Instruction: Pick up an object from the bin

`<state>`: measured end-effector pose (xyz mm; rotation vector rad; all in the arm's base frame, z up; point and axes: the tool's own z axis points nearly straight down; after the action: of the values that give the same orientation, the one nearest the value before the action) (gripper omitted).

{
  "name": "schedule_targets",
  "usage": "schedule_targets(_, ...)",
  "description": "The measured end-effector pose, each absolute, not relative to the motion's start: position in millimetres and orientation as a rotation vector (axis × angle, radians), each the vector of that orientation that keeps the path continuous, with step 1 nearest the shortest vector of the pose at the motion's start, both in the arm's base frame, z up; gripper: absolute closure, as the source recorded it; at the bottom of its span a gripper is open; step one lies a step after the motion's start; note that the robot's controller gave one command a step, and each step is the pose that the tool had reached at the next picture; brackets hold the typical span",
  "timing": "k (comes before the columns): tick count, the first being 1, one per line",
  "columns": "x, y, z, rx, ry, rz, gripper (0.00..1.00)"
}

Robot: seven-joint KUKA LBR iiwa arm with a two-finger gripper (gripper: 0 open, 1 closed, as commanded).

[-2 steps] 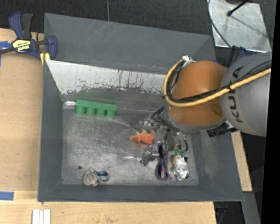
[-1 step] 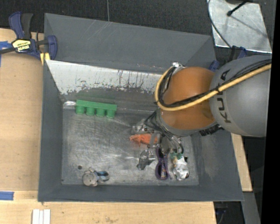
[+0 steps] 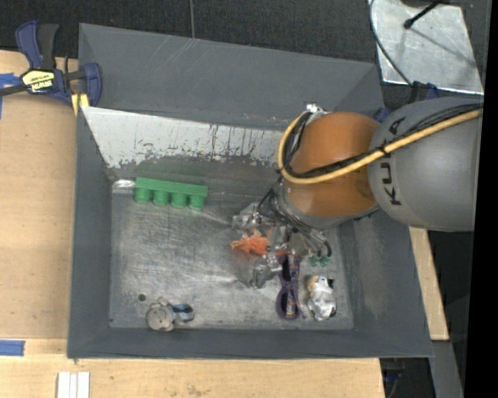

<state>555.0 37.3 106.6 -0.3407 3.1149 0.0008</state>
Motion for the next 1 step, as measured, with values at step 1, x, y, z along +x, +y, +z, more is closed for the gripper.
schedule_targets(1,569.2,26.5,85.6,-0.2,3.131,-0.001,0.0)
